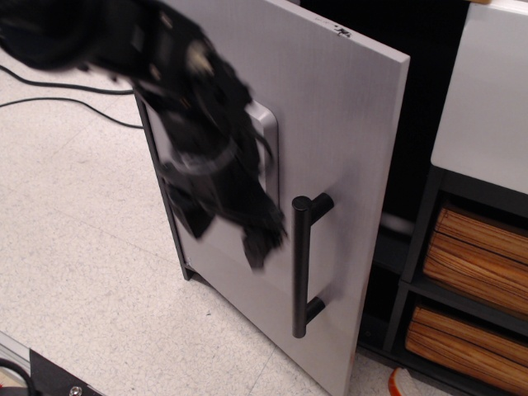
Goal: Open fridge
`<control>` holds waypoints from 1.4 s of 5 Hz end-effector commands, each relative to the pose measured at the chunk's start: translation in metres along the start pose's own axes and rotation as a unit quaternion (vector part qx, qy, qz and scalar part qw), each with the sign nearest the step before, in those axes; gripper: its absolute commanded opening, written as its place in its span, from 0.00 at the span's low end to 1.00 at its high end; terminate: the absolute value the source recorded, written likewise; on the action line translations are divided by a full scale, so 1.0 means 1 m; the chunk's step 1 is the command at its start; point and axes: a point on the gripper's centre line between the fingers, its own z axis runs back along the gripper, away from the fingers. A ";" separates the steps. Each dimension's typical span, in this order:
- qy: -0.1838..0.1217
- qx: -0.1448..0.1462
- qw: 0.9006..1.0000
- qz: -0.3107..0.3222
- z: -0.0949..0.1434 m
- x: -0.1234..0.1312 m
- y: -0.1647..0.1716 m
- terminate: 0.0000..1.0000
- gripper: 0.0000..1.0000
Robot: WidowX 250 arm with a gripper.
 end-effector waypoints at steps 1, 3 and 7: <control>0.006 -0.018 0.999 -0.029 -0.023 0.014 -0.069 0.00 1.00; 0.008 -0.041 0.998 -0.044 -0.050 0.039 -0.116 0.00 1.00; -0.025 -0.061 0.998 -0.003 -0.050 0.092 -0.130 0.00 1.00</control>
